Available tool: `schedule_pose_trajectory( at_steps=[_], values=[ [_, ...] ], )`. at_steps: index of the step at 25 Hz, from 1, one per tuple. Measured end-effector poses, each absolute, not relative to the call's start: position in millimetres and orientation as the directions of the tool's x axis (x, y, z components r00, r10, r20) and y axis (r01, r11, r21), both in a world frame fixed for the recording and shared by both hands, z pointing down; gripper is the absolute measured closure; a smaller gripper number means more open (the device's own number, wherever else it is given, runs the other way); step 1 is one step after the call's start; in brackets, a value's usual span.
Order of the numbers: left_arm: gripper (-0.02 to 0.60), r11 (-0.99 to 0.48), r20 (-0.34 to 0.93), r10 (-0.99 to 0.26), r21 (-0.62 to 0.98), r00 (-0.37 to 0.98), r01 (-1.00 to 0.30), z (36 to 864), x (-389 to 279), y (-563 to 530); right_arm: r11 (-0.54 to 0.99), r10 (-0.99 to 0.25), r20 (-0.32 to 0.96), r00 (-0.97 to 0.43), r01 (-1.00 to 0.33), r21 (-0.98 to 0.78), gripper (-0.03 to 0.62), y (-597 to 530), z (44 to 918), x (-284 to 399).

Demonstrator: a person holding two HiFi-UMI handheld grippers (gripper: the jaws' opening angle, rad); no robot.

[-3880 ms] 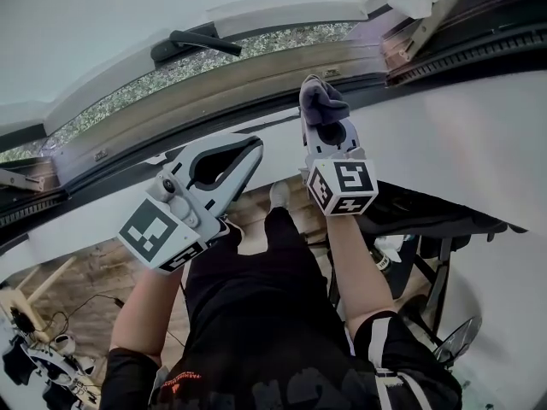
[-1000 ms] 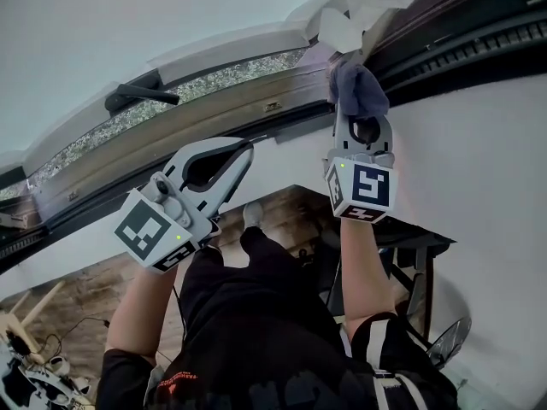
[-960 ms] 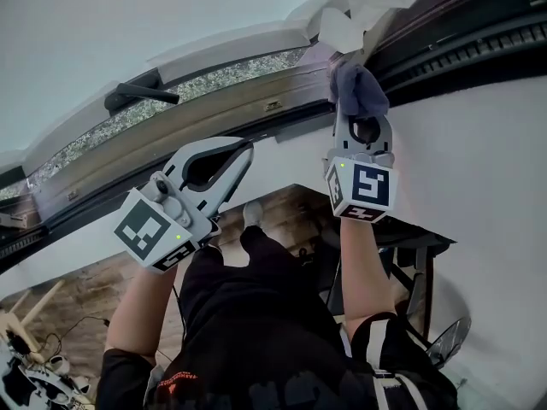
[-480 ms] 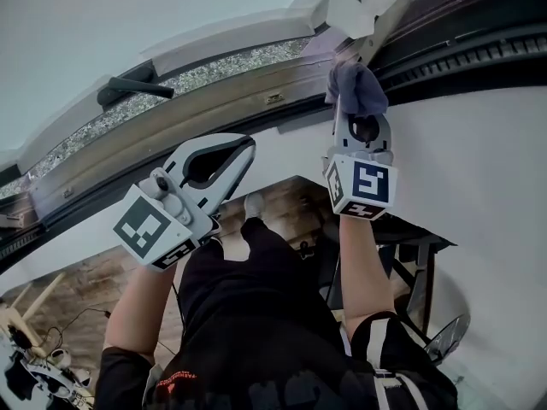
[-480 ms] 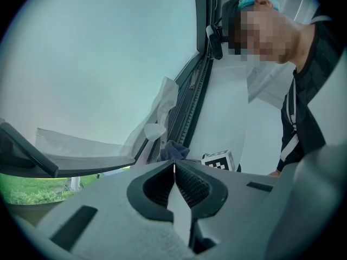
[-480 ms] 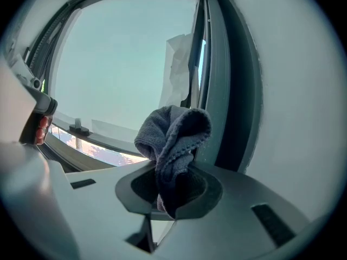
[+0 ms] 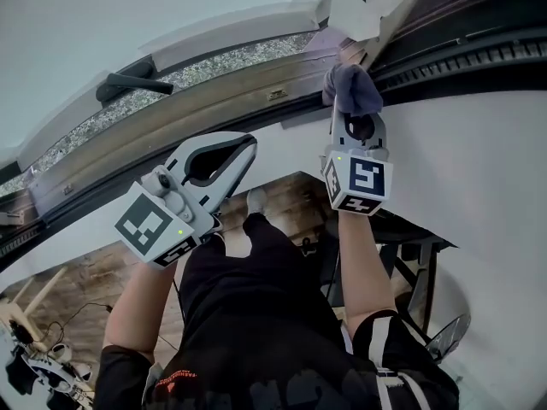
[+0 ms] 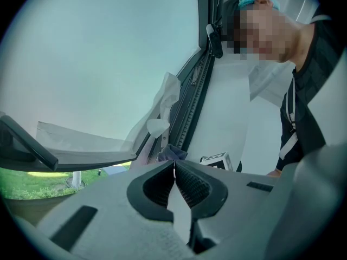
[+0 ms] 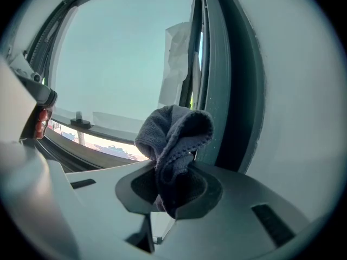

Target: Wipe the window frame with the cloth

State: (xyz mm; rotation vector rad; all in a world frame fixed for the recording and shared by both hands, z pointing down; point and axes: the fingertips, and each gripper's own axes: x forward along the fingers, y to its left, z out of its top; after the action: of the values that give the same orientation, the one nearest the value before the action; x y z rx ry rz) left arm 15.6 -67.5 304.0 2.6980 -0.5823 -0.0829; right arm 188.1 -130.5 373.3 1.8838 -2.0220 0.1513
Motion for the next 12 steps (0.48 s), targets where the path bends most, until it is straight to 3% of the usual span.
schedule_pose_trajectory(
  at_steps=[12],
  values=[
    [0.555,-0.836,0.021,-0.421,0.38,0.907,-0.396,305.9,0.0,-65.3,0.155,-0.92,0.38,-0.092,-0.978,0.139,0.546,-130.6,395.9,157.8]
  ],
)
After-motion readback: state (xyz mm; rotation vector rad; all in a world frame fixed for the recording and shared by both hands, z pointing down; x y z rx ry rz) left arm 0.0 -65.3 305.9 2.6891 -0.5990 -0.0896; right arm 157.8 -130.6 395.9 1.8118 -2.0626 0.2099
